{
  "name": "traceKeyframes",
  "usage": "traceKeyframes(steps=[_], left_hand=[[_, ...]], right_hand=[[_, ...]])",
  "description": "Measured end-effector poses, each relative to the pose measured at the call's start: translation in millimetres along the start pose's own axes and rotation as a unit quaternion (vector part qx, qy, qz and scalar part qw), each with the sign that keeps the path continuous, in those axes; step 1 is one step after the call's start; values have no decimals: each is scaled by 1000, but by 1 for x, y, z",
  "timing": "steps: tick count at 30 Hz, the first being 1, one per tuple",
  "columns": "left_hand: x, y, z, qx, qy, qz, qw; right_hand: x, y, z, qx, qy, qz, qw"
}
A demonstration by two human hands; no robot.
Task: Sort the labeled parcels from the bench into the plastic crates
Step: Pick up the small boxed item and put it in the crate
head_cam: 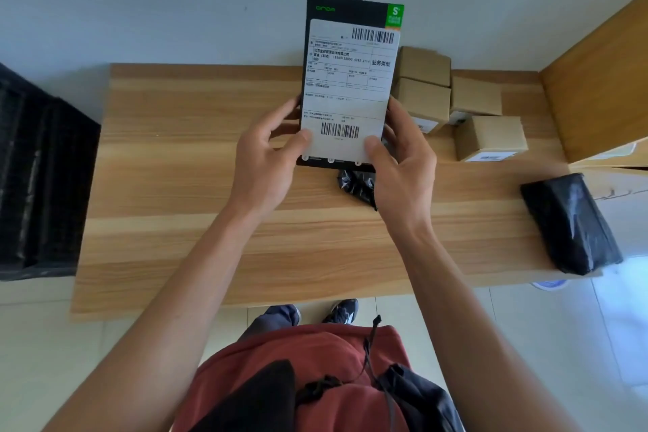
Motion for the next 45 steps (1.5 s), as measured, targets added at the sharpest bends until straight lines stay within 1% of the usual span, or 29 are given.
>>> traceKeyframes(steps=[5, 11, 16, 22, 27, 33, 37, 40, 45], left_hand=[[-16, -3, -8, 12, 5, -7, 1000], [-20, -5, -5, 22, 19, -25, 999], [-16, 0, 6, 22, 71, -26, 997], [-12, 3, 32, 2, 139, -13, 990], [-25, -7, 68, -29, 195, -2, 980], [-64, -17, 120, -60, 283, 4, 957], [-106, -26, 161, -94, 338, 26, 936], [-138, -35, 195, -99, 379, 47, 919], [-196, -57, 247, -101, 405, 63, 907]], right_hand=[[19, 2, -5, -10, 0, 22, 1000], [24, 8, -8, -6, -18, 15, 1000], [21, 6, -9, -6, -52, 10, 999], [16, 0, -6, -8, -101, 9, 995], [31, 1, 6, -26, -175, 31, 984], [75, -1, 39, -22, -275, 41, 960], [120, -9, 69, -31, -341, 53, 938], [158, -13, 98, -42, -387, 62, 919], [226, -17, 153, -53, -444, 86, 890]])
Point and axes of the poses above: each hand's wrist, its own z-axis away from the middle knuckle, its own x-axis out of the palm, y = z × x, the point moved 4 cm from there along -z, towards the middle knuckle
